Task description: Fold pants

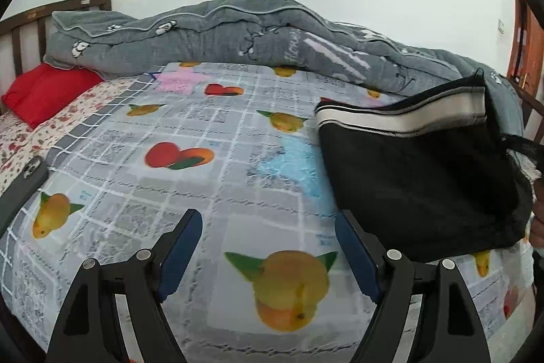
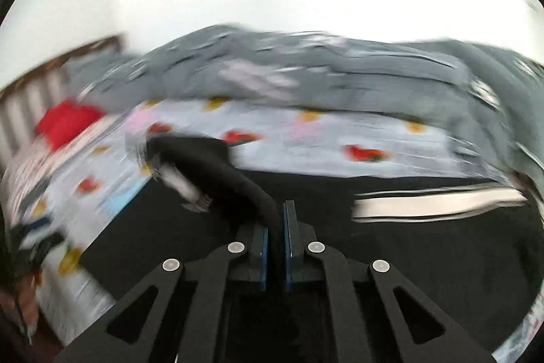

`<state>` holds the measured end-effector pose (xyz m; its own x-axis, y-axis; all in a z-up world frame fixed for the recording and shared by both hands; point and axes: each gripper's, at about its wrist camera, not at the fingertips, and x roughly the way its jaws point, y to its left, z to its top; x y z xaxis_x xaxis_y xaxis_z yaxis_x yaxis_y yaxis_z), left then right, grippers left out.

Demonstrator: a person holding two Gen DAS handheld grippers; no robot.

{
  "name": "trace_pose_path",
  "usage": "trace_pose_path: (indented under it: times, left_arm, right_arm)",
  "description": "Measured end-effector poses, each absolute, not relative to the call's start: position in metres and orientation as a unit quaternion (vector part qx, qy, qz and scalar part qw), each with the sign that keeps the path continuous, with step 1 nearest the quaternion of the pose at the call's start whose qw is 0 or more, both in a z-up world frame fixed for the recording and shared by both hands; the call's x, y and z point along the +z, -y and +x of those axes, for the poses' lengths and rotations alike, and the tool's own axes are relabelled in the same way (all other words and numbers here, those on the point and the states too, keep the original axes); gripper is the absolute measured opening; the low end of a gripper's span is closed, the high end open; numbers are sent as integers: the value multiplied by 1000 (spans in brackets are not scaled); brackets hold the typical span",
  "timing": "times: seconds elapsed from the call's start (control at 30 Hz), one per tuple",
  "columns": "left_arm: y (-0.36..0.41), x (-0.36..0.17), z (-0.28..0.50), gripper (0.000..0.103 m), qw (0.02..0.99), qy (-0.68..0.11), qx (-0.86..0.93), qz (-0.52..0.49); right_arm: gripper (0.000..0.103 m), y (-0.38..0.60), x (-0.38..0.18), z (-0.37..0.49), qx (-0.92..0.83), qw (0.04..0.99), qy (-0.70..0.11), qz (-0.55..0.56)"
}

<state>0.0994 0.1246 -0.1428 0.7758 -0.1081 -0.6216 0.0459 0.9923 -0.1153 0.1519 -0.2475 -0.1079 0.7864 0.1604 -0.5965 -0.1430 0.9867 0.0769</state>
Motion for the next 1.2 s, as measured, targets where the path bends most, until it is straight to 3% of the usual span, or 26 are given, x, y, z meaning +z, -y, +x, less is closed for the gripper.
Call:
trace_pose_path:
  times: [0.13,0.23,0.3,0.37,0.53,0.57,0.6,0.63,0.7,0.87,0.97,1.1,1.2]
  left_arm:
    - [-114,-140,103,79,941,-327,-64,-59]
    - [-106,-141,106,79,940,-325,-76,-66]
    - [-101,-142,109,79,938,-330,-80,-70]
    - [-97,-143,110,79,937,-331,-84,-76]
    - [-83,-145,116,79,932,-345,-89,-73]
    - [-80,-148,118,79,930,-352,-85,-67]
    - [-76,-154,121,79,924,-370,-81,-59]
    - [-73,-161,124,79,917,-389,-76,-50]
    - [-69,-175,126,80,905,-417,-72,-33]
    - [-73,-160,115,79,914,-390,-100,-57]
    - [-74,-152,114,79,920,-372,-104,-69]
    - [-62,-176,134,80,898,-431,-75,-33]
    - [-58,-170,133,80,906,-412,-89,-40]
  right_arm:
    - [12,310,-130,176,7,922,-383,50]
    - [15,327,-132,155,13,924,-376,69]
    - [38,328,-130,144,19,926,-369,81]
    - [47,327,-130,127,38,928,-358,99]
    - [47,307,-141,116,84,923,-354,124]
    - [42,301,-152,119,74,919,-372,107]
    - [31,298,-163,122,64,913,-392,97]
    - [30,295,-181,125,64,901,-418,94]
    - [30,293,-185,113,67,910,-400,85]
    - [30,294,-163,103,79,908,-408,61]
    - [34,310,-147,83,70,920,-380,60]
    - [46,354,-133,60,28,934,-350,65]
    - [52,395,-126,41,-43,940,-334,59]
